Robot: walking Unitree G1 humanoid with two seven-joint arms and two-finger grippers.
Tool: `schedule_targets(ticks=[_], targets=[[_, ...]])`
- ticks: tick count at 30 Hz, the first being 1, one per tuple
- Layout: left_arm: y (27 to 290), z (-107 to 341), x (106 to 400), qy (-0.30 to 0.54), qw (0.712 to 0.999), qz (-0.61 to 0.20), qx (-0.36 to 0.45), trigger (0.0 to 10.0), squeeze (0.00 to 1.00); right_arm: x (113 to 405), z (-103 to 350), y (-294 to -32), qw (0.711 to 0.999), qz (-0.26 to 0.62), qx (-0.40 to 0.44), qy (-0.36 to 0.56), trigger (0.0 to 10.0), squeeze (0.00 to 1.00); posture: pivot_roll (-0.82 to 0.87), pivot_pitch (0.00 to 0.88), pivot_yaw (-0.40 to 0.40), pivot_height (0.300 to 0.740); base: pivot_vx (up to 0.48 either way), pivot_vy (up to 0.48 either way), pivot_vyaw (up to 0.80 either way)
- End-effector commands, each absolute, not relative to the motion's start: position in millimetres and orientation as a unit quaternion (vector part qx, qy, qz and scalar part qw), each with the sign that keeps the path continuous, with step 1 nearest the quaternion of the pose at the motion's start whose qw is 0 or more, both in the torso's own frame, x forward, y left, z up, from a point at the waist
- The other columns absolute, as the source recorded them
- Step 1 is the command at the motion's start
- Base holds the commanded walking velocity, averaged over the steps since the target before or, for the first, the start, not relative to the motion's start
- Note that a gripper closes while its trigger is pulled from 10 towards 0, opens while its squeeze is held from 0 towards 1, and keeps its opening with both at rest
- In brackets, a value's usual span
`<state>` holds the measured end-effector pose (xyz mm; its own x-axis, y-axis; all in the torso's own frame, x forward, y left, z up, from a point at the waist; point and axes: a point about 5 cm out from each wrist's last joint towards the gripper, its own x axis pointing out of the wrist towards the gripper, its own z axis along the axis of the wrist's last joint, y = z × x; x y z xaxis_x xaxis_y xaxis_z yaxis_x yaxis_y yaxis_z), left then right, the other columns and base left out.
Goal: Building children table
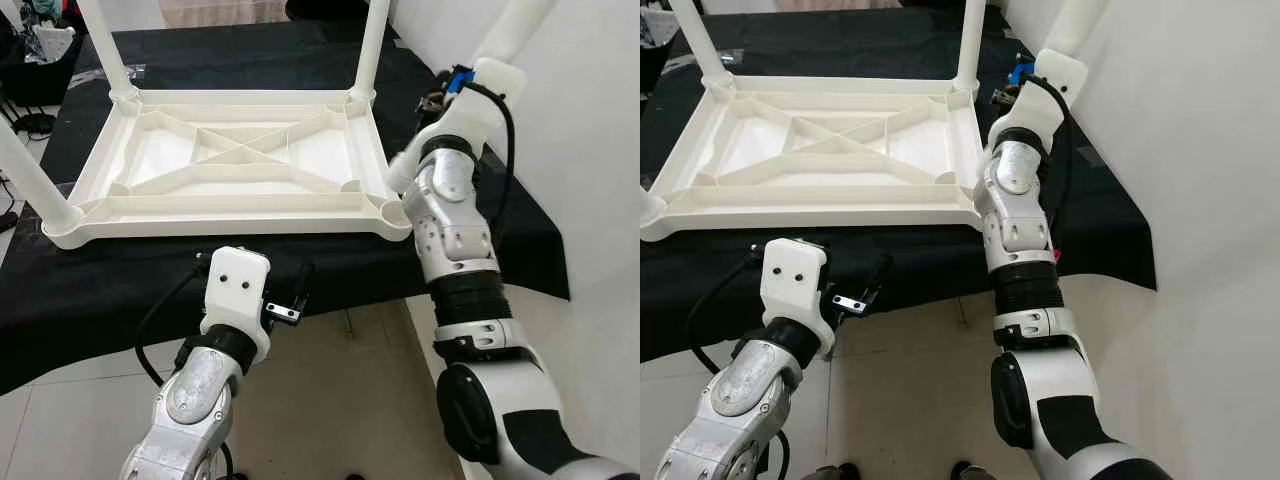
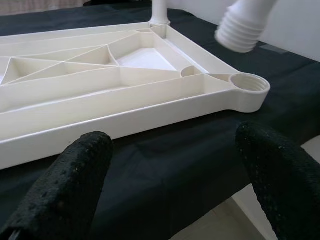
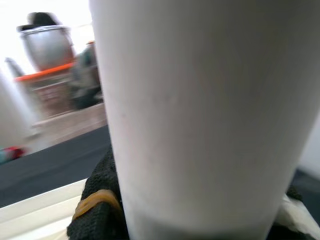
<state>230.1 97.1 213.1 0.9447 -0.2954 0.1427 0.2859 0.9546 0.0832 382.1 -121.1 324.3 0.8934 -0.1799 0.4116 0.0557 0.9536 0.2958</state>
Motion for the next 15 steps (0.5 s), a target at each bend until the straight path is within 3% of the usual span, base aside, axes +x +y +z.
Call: schedule_targets(ticks=[1, 2, 4, 5, 10, 11, 13, 14, 15], targets=[[98, 209, 231, -0.071, 0.985, -0.155, 0.035, 10.0, 0.00, 381, 319, -117, 0.966, -0.023, 0.150, -0.210, 10.0, 0.00, 0.10, 0.161, -0.049, 0.740, 0.000, 0.000, 0.00], [99, 208, 234, -0.068, 0.983, -0.161, 0.050, 10.0, 0.38, 379, 314, -112, 0.967, 0.014, 0.162, -0.197, 10.0, 0.00, 0.10, 0.161, -0.049, 0.740, 0.000, 0.000, 0.00], [101, 207, 236, -0.066, 0.982, -0.165, 0.060, 10.0, 0.38, 378, 310, -109, 0.967, 0.038, 0.169, -0.189, 10.0, 0.00, 0.10, 0.155, -0.043, 0.740, 0.000, 0.000, 0.00], [106, 206, 243, -0.061, 0.980, -0.178, 0.067, 10.0, 1.00, 374, 299, -103, 0.965, 0.094, 0.182, -0.165, 10.0, 0.00, 0.10, 0.147, -0.036, 0.740, 0.000, 0.000, 0.00], [110, 204, 248, -0.055, 0.979, -0.183, 0.071, 10.0, 1.00, 370, 293, -100, 0.963, 0.123, 0.182, -0.155, 10.0, 0.00, 0.09, 0.142, -0.032, 0.740, 0.000, 0.000, 0.00], [116, 198, 257, -0.038, 0.977, -0.189, 0.095, 10.0, 0.88, 361, 291, -95, 0.957, 0.168, 0.181, -0.154, 10.0, 0.00, 0.09, 0.140, -0.029, 0.740, 0.000, 0.000, 0.00], [118, 196, 260, -0.032, 0.976, -0.192, 0.101, 10.0, 0.88, 358, 290, -92, 0.953, 0.186, 0.184, -0.151, 10.0, 0.00, 0.09, 0.140, -0.029, 0.740, 0.000, 0.000, 0.00], [119, 194, 264, -0.026, 0.974, -0.199, 0.109, 10.0, 0.00, 354, 290, -89, 0.950, 0.204, 0.184, -0.150, 10.0, 0.00, 0.09, 0.143, -0.028, 0.740, 0.000, 0.000, 0.00], [119, 193, 266, -0.022, 0.972, -0.203, 0.112, 10.0, 0.00, 352, 290, -88, 0.948, 0.213, 0.183, -0.150, 10.0, 0.00, 0.09, 0.143, -0.028, 0.740, 0.000, 0.000, 0.00]])
